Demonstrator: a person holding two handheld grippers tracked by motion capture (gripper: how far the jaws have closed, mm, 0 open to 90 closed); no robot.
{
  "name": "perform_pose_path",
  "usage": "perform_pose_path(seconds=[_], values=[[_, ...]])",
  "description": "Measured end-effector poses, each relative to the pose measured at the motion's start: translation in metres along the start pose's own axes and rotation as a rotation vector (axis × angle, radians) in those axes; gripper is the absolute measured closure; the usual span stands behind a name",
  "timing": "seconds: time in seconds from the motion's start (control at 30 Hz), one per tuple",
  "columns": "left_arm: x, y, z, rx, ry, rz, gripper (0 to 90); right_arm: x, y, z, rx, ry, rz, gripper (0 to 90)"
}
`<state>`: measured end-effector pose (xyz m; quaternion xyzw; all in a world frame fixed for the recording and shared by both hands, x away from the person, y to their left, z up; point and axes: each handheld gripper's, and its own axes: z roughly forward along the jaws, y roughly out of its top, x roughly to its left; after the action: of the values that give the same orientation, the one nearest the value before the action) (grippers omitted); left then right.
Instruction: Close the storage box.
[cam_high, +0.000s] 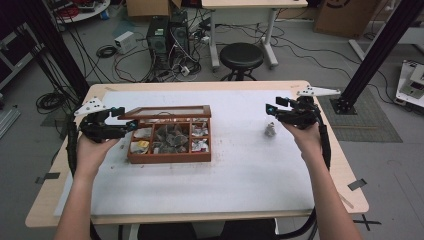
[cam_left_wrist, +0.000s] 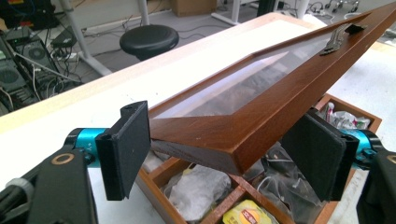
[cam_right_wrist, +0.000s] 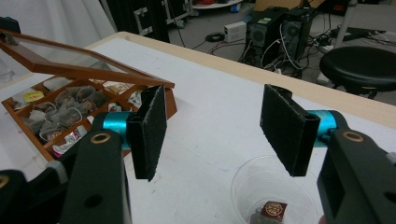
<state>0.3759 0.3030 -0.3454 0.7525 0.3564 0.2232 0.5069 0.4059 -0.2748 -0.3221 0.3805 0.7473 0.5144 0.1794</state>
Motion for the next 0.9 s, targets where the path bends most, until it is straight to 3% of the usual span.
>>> perform_pose_path(seconds=[0.13, 0.33, 0.9], values=[[-0.003, -0.006, -0.001, -0.017, 0.011, -0.008, 24.5, 0.000, 0.000, 0.000, -0.002, 0.002, 0.002, 42.1], [-0.003, -0.021, -0.001, -0.027, -0.006, -0.039, 24.3, 0.001, -0.001, 0.000, -0.005, 0.004, 0.001, 42.0], [-0.012, -0.045, -0.003, -0.003, 0.001, -0.061, 24.2, 0.002, -0.002, 0.003, -0.007, 0.008, 0.009, 41.9]])
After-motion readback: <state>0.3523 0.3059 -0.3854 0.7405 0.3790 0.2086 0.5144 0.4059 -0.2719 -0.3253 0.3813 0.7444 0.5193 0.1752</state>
